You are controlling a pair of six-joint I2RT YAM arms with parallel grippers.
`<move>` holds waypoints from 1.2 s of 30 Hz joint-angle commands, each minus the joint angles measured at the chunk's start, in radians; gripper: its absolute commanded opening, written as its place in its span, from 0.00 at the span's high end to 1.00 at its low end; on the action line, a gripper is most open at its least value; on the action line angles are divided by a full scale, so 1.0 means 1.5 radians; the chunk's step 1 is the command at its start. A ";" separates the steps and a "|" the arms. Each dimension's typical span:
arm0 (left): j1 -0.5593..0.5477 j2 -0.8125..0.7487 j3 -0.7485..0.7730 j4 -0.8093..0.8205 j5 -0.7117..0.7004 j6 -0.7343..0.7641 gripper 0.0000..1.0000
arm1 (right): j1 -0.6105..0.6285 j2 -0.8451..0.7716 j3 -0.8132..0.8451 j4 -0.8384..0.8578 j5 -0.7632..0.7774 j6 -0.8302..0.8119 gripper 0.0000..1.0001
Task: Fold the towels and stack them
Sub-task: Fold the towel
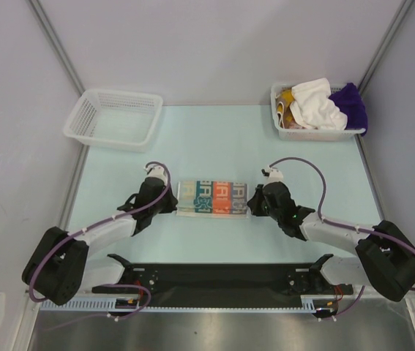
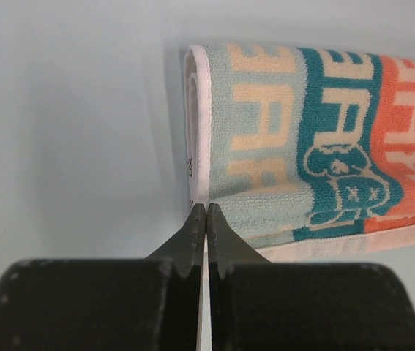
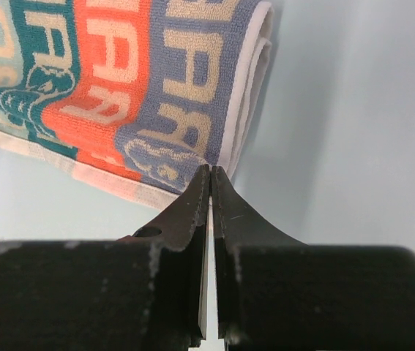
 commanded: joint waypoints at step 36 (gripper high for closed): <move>-0.006 -0.077 -0.033 -0.047 -0.022 -0.042 1.00 | 0.008 -0.043 -0.046 0.005 0.051 0.021 0.97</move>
